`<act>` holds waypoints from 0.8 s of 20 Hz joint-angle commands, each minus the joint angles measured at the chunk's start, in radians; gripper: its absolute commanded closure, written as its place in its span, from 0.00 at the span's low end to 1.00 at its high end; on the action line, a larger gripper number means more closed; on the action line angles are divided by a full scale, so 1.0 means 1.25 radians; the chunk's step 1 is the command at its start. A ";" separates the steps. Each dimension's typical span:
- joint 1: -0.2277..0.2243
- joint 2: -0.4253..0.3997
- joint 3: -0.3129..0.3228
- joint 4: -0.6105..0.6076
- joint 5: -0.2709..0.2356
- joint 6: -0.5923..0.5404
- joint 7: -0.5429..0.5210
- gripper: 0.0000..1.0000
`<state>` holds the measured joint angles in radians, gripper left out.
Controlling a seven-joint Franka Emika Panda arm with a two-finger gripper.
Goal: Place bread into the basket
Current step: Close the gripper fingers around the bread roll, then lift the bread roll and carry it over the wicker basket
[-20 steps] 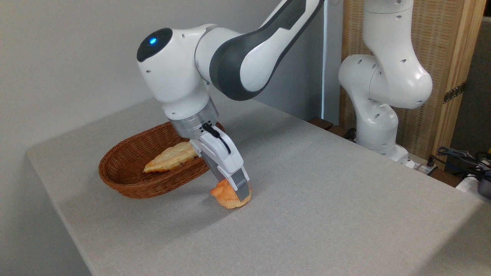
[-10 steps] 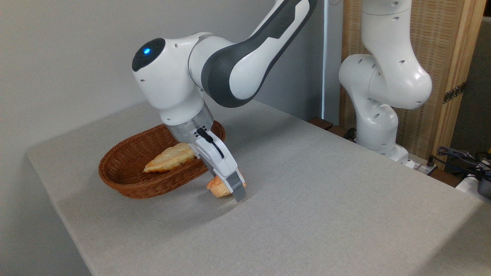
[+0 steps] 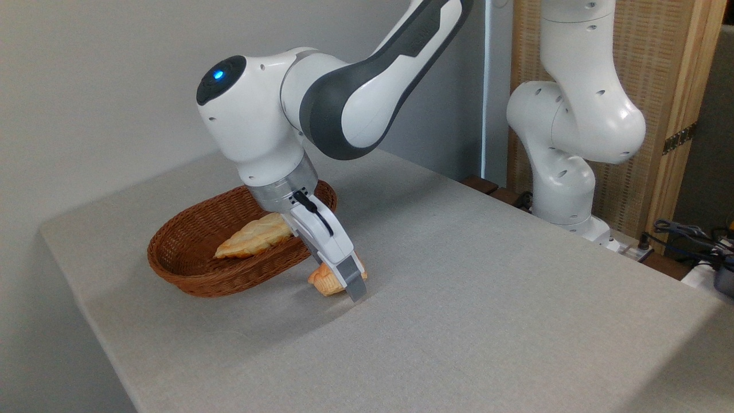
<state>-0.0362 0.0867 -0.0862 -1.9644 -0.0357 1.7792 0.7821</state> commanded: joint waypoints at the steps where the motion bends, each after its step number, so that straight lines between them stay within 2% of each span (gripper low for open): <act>1: -0.002 -0.001 0.003 0.003 0.004 0.010 0.017 0.63; 8: -0.002 -0.003 0.004 0.009 0.002 0.009 0.017 0.63; 12: -0.001 -0.010 0.009 0.044 -0.002 0.008 0.016 0.63; 16: -0.001 -0.018 0.005 0.091 -0.050 0.000 0.010 0.61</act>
<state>-0.0337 0.0795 -0.0838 -1.8909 -0.0497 1.7814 0.7821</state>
